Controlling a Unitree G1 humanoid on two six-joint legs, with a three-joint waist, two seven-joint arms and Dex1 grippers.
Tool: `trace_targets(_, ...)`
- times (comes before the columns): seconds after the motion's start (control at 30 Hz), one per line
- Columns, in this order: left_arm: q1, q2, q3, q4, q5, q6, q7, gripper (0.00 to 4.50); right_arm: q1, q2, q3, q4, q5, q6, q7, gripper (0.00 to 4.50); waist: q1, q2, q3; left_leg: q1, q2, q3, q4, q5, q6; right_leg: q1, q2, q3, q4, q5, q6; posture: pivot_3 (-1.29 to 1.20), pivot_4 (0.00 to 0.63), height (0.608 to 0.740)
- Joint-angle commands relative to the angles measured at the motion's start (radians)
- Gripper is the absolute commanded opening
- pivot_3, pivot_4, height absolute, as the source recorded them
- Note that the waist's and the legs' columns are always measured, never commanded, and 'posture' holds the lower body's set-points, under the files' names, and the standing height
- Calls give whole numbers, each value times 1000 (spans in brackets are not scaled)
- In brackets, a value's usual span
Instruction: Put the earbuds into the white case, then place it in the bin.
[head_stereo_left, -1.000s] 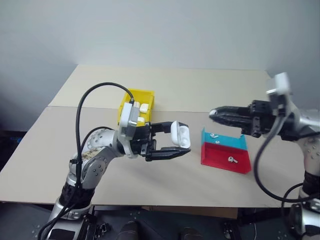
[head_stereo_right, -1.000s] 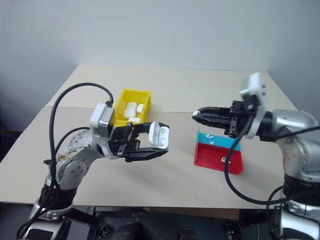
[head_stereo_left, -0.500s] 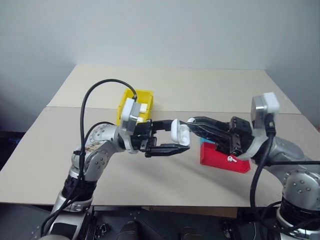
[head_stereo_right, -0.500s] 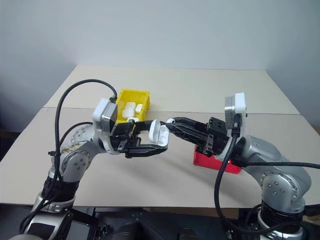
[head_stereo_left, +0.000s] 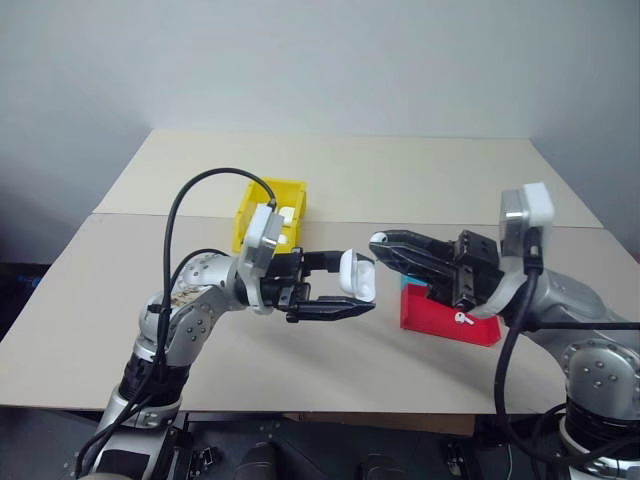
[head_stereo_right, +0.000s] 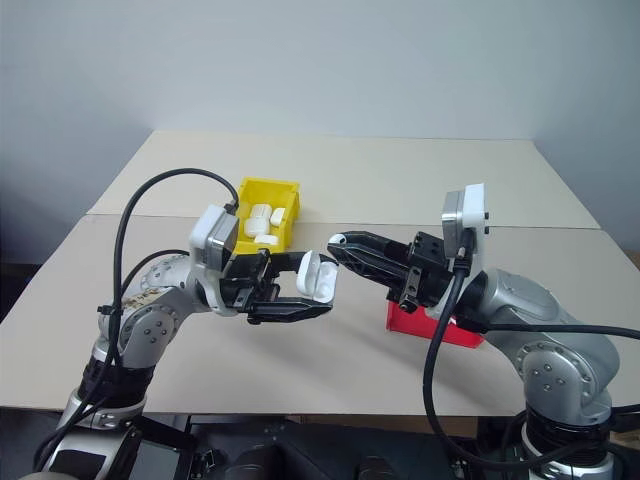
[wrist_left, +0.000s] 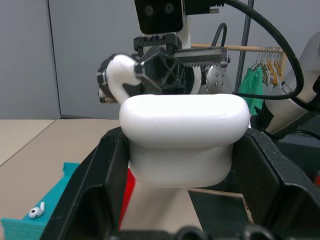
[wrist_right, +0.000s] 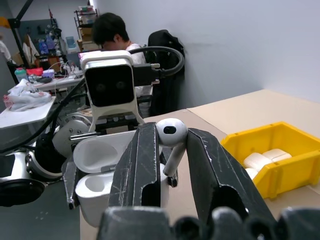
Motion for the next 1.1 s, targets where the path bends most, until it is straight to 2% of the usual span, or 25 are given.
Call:
trace_targets(0.03, -7, -4, -2, -10, 9, -10, -1, 2805, -13, -5, -19, -25, 53, -45, -2, 610, 0, 0, 0, 0, 0, 0, 0, 0, 0, 0, 0, 0, 0, 0, 0, 0, 150, 740)
trace_targets(0.27, -24, -19, -3, -6, 11, -14, -5, 2805, -3, -4, 53, -19, 0, -74, -4, 610, -3, 0, 0, 0, 0, 0, 0, 0, 0, 0, 0, 0, 0, 0, 0, 0, 150, 740)
trace_targets(0.77, -39, -26, 7, 11, 29, -26, -7, 2805, 43, -62, 108, -5, -132, -138, 68, 610, -3, 0, 0, 0, 0, 0, 0, 0, 0, 0, 0, 0, 0, 0, 0, 0, 150, 740)
trace_targets(1.1, -32, -30, 13, 3, 35, -35, -10, 2805, 36, -34, 160, 9, -228, -202, 44, 610, -4, 0, 0, 0, 0, 0, 0, 0, 0, 0, 0, 0, 0, 0, 0, 0, 150, 740)
